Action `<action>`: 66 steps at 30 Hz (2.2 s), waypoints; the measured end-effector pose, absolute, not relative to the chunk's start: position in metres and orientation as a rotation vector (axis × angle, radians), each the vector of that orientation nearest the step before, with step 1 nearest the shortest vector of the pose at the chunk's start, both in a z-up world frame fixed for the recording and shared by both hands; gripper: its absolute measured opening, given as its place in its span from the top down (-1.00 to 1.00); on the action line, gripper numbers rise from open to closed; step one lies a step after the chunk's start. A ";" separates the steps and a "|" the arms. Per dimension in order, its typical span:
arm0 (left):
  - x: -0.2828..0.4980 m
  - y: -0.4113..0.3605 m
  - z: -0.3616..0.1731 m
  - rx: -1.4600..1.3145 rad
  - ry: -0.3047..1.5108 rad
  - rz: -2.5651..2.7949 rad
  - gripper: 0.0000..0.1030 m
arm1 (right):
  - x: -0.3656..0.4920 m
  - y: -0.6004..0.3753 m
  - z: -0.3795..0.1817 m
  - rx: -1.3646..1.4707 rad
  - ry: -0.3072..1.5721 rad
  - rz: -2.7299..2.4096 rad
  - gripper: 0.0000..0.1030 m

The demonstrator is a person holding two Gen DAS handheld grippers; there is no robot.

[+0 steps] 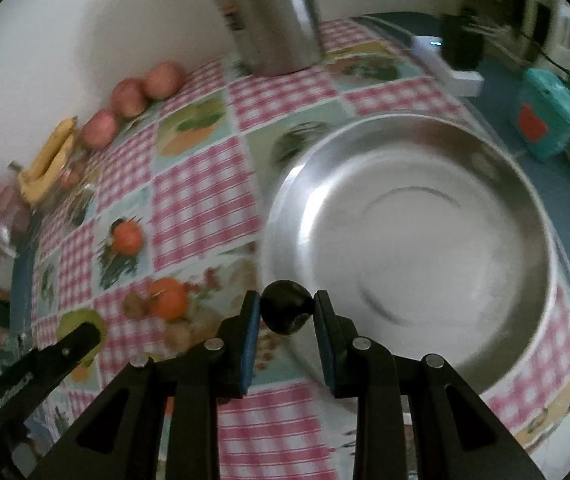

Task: Organize fruits
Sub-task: 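Carry pear in left tool while right tool carries plum over the steel plate, then open left tool dropping pear while right tool releases plum into the plate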

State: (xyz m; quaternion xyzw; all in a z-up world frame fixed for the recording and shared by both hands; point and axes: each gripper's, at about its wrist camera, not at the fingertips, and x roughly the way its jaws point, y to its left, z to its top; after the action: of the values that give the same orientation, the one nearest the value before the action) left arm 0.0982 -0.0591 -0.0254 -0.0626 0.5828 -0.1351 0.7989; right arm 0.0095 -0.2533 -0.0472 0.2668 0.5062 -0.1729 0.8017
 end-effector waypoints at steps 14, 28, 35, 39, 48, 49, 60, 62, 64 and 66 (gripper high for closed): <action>0.057 -0.162 -0.011 0.062 1.150 -0.567 0.18 | -0.030 -0.306 -0.033 0.624 0.993 -0.554 0.45; 0.028 -0.213 -0.038 0.234 1.146 -0.657 0.18 | -0.046 -0.331 -0.043 0.666 0.998 -0.627 0.44; 0.028 -0.216 -0.045 0.248 1.154 -0.656 0.18 | -0.045 -0.331 -0.054 0.677 1.037 -0.630 0.44; 0.025 -0.218 -0.041 0.264 1.129 -0.659 0.17 | -0.044 -0.332 -0.057 0.680 1.053 -0.631 0.44; 0.027 -0.216 -0.041 0.268 1.136 -0.647 0.16 | -0.043 -0.333 -0.059 0.679 1.062 -0.645 0.44; 0.028 -0.216 -0.042 0.268 1.139 -0.645 0.16 | -0.043 -0.333 -0.059 0.681 1.063 -0.646 0.44; 0.040 -0.198 -0.033 0.215 1.155 -0.569 -0.03 | -0.044 -0.332 -0.053 0.662 1.035 -0.660 0.05; 0.046 -0.189 -0.030 0.185 1.162 -0.537 -0.04 | -0.044 -0.330 -0.051 0.656 1.029 -0.654 0.05; 0.052 -0.182 -0.028 0.159 1.170 -0.505 -0.06 | -0.043 -0.328 -0.050 0.650 1.027 -0.649 0.05; 0.060 -0.171 -0.026 0.131 1.176 -0.456 -0.09 | -0.041 -0.326 -0.049 0.643 1.029 -0.643 0.06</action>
State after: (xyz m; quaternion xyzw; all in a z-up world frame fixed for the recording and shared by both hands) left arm 0.0595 -0.1707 -0.0259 0.0610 0.5494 -0.2131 0.8056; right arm -0.0413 -0.3264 -0.0492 0.2966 0.4752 -0.2969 0.7733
